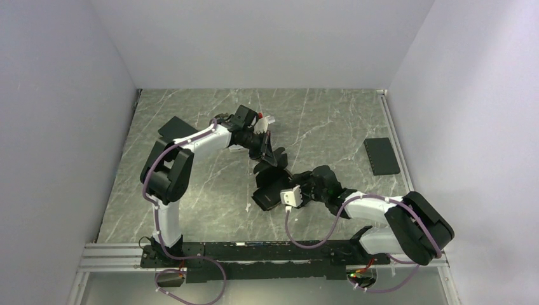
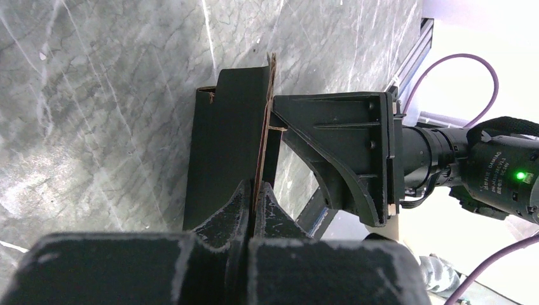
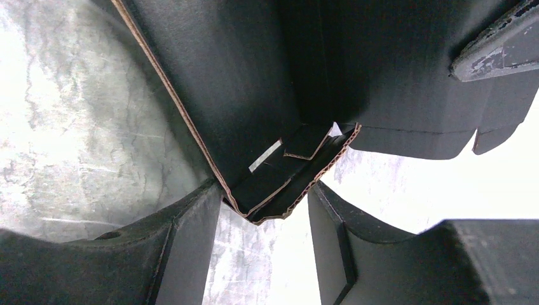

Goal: Fold the paper box
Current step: Fold the paper box at the center of the board.

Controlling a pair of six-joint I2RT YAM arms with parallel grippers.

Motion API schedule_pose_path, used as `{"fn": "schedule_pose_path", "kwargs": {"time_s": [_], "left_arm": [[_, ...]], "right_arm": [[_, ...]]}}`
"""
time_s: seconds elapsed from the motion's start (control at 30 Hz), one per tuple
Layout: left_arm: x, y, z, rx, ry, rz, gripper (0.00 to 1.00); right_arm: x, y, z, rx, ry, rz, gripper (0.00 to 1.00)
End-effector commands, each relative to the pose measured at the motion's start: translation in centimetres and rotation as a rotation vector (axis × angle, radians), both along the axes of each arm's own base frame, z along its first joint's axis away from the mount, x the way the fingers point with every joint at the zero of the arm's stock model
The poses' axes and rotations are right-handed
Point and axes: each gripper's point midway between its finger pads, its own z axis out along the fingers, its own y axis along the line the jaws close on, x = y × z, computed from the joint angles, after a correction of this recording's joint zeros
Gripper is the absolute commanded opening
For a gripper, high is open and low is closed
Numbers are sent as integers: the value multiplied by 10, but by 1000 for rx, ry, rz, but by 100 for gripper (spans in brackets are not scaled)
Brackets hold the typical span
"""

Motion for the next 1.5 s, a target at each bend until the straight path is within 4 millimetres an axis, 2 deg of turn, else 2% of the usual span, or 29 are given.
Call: {"fn": "schedule_pose_path", "kwargs": {"time_s": [0.0, 0.7, 1.47], "left_arm": [[-38, -3, -56, 133, 135, -42, 0], [-45, -5, -63, 122, 186, -60, 0], [-45, -6, -58, 112, 179, -71, 0]], "right_arm": [[1, 37, 41, 151, -138, 151, 57], [-13, 41, 36, 153, -121, 225, 50], [-13, 36, 20, 83, 41, 207, 39]]}}
